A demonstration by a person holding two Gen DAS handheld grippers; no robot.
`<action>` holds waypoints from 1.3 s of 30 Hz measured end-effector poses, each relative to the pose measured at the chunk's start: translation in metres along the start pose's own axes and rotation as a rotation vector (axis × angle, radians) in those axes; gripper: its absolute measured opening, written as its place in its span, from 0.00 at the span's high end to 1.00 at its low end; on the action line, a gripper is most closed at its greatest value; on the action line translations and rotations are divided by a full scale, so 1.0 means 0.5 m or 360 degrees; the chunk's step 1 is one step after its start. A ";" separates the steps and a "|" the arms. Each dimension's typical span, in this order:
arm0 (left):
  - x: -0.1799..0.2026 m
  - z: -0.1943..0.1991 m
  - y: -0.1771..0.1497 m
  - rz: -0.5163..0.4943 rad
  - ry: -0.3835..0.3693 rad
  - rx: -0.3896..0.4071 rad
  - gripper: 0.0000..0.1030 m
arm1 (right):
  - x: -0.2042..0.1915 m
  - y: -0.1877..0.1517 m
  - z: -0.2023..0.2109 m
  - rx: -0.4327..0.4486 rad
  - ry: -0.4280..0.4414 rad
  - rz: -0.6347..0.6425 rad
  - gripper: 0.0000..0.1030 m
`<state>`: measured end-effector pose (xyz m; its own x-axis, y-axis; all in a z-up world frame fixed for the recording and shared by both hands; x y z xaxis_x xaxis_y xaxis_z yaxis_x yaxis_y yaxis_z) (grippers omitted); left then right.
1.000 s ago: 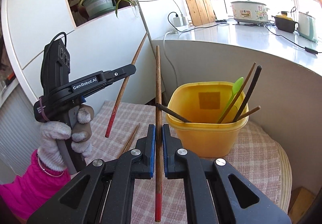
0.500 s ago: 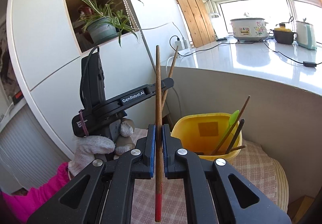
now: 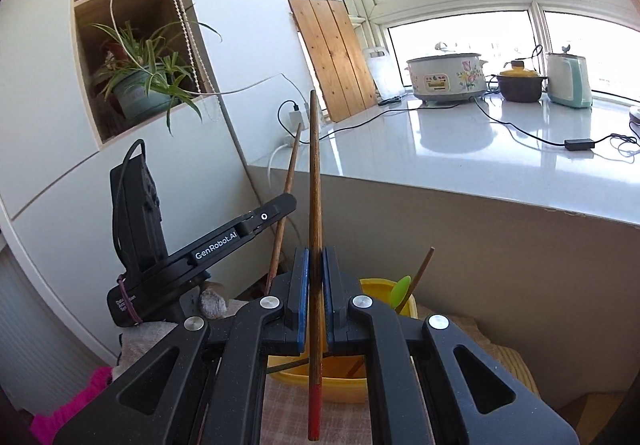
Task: Organize utensils
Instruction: 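Lift the wooden chopsticks in both tools and carry them over the container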
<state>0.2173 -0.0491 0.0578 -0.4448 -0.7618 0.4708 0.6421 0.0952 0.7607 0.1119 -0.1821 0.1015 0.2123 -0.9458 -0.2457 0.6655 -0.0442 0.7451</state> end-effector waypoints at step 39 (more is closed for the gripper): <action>0.007 0.027 -0.060 -0.0045 -0.0001 -0.0020 0.95 | -0.003 -0.020 -0.110 0.0003 -0.0245 0.0062 0.95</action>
<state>0.1882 -0.0459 0.0428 -0.4631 -0.7639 0.4494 0.6371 0.0656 0.7680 0.1443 -0.1628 0.0603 0.1259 -0.9849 -0.1185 0.6572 -0.0067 0.7537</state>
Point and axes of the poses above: each gripper's, at about its wrist camera, not at the fingertips, and z roughly against the way its jaws point, x to its right, y to its top, the point moved 3 cm from there along -z, roughly the way its jaws point, and after that the axes turned 11 degrees about -x, right-handed, at the moved point
